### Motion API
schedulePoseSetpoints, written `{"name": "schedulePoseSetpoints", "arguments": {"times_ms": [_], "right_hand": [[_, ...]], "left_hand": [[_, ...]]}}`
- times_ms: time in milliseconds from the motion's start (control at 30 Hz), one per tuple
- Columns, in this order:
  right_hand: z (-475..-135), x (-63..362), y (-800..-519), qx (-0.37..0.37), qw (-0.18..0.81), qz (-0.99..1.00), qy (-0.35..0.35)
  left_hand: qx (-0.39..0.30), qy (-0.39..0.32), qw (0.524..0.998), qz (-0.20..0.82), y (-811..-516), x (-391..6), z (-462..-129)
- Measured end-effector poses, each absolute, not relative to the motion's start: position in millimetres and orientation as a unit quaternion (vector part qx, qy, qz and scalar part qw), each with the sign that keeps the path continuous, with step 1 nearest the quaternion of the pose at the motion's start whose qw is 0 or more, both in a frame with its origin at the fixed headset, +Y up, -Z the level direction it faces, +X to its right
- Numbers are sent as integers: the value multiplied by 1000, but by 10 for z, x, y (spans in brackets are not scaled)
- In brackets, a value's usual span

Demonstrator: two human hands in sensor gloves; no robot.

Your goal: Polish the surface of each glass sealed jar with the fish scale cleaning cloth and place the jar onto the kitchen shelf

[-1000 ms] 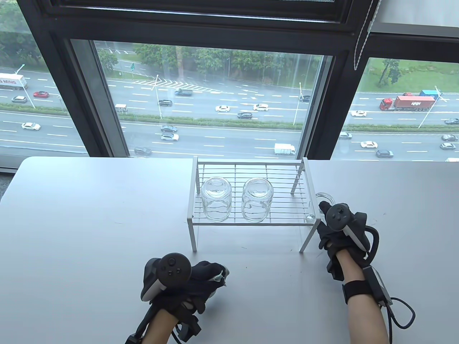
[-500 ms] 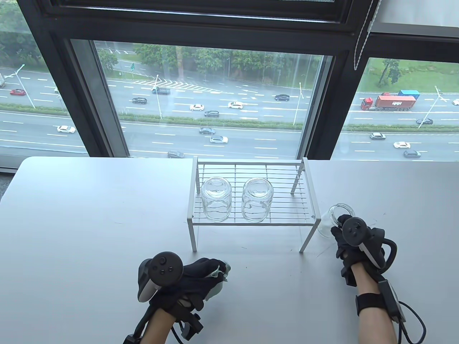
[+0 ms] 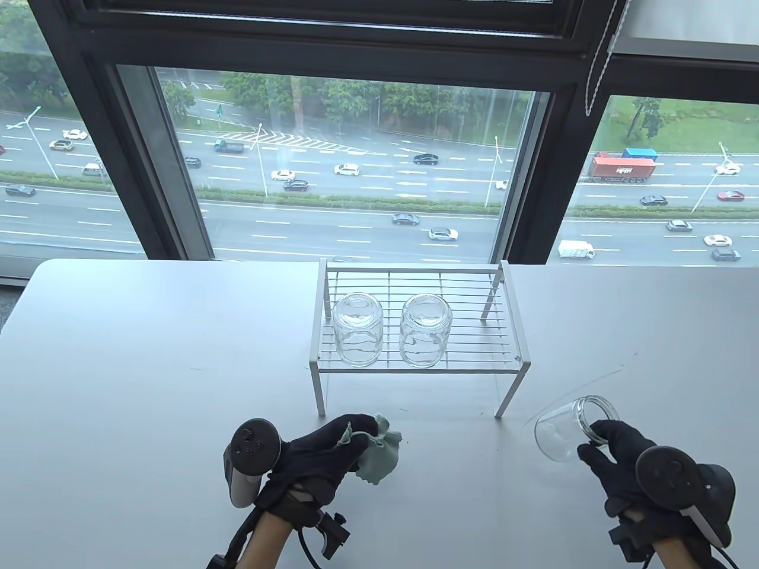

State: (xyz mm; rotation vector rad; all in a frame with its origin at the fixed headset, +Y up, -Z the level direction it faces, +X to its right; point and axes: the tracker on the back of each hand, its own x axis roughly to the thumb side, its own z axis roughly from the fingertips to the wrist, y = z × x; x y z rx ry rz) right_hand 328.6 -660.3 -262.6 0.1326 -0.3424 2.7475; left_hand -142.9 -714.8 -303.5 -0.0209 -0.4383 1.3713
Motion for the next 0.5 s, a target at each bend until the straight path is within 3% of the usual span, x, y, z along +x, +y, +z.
{"name": "schedulePoseSetpoints", "arguments": {"times_ms": [267,400,500], "right_hand": [[-2418,2318,-6471,199,280,935,-91],[-2528,1802,-6423,256,370,892,-49],[-2681,1566,-6416,259,455,852,-23]], "left_hand": [[-9,-200,668,717,-7203,-1287,-2978],[-28,-212,611,762,-7225,-1189,-2950],[-49,-249,577,777,-7195,-1125,-2917]]}}
